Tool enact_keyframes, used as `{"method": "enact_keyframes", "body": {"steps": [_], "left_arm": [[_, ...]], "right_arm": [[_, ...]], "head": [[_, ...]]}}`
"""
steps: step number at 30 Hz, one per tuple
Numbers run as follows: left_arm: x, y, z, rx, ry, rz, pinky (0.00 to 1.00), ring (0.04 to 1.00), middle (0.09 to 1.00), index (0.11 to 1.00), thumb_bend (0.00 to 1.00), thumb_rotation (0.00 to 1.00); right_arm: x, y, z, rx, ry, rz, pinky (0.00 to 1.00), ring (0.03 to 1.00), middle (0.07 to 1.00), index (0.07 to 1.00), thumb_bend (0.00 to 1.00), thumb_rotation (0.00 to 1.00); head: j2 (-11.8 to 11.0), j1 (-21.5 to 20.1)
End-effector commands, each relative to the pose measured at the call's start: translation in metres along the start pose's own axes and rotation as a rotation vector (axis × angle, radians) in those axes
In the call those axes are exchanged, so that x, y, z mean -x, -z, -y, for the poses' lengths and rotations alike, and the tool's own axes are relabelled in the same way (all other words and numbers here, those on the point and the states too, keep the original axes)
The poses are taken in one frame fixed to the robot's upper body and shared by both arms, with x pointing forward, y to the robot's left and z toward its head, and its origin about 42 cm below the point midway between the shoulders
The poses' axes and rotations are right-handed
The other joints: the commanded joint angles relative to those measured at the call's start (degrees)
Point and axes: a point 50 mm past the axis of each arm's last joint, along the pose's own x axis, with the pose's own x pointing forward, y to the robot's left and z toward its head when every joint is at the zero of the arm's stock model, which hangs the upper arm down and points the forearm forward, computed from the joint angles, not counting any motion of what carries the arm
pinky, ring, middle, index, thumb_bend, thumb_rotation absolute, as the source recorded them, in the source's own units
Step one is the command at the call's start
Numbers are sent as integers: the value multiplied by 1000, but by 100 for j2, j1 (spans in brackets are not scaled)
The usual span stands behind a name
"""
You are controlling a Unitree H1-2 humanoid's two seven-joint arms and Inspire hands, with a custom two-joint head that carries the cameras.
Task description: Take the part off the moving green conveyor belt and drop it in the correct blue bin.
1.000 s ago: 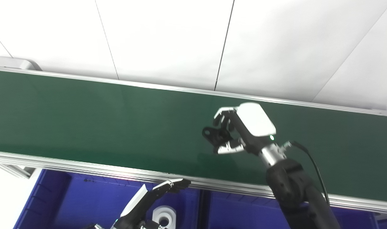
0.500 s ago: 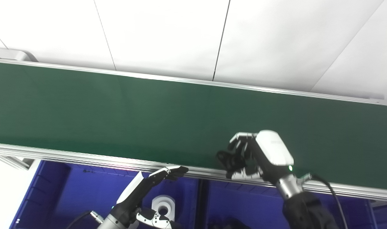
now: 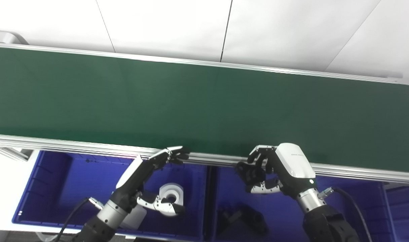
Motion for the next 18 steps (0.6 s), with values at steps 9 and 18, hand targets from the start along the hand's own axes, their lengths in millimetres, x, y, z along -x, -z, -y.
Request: {"method": "enact_keyframes", "body": {"steps": [9, 18], "left_arm": [[-1, -13, -7, 12, -4, 66, 697, 770, 831, 791, 897, 274], [1, -15, -10, 14, 4, 65, 699, 770, 823, 794, 897, 286]], "right_arm": [[4, 5, -16, 9, 1, 43, 294, 369, 465, 545, 512, 0], [24, -4, -24, 5, -51, 60, 278, 406, 492, 502, 517, 0]], "head": [[117, -52], [187, -41]]}}
